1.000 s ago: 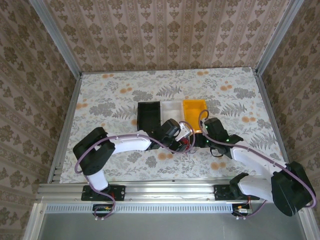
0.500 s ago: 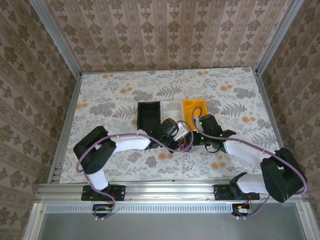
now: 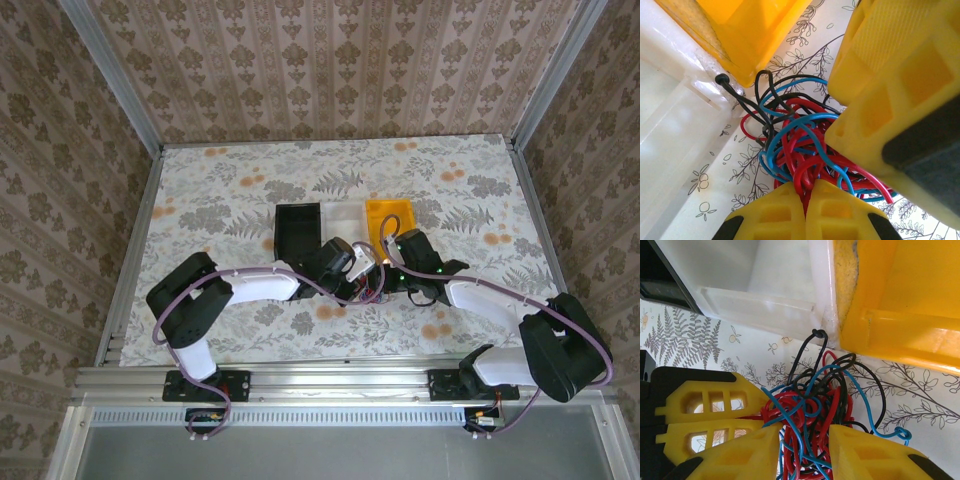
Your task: Untangle the cables
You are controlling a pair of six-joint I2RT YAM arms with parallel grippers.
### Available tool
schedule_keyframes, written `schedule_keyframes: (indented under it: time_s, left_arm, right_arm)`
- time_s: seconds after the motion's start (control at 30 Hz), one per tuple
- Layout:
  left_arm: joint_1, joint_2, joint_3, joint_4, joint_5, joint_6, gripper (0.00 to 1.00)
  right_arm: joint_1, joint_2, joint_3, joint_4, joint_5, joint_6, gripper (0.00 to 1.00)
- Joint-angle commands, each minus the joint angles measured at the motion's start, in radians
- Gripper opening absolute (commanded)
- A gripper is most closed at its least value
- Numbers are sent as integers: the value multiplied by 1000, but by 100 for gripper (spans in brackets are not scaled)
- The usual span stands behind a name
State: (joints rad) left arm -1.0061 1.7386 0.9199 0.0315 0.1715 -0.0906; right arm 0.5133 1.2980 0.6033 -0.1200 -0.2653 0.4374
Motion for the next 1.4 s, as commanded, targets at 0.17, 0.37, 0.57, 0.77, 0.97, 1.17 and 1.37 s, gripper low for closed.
schedule_keyframes:
  time_s: [0.17, 0.37, 0.57, 0.77, 0.97, 1.17, 1.37]
  left_arm:
    - [-1, -11, -38, -28, -10, -6, 0]
    - [-2, -13, -41, -28, -12, -9, 0]
    - [5, -23, -59, -35, -31, -23, 0]
    - [16, -76, -131, -21, -93, -68, 0]
    - [27, -145, -214, -6, -119, -89, 0]
    - [30, -217, -296, 2, -132, -97, 0]
    - [29, -229, -317, 45, -107, -51, 0]
  right_arm:
    - [11, -14, 52, 44, -26, -9, 31]
    - [11, 26, 54, 75, -26, 0, 20]
    - [6, 1, 61, 75, 11, 21, 2]
    - [-35, -88, 38, 41, 85, 59, 0]
    - [-144, -224, 1, -8, 199, 139, 0]
    - [-281, -305, -1, -54, 202, 143, 0]
    - [-159, -167, 97, -98, -58, -21, 22]
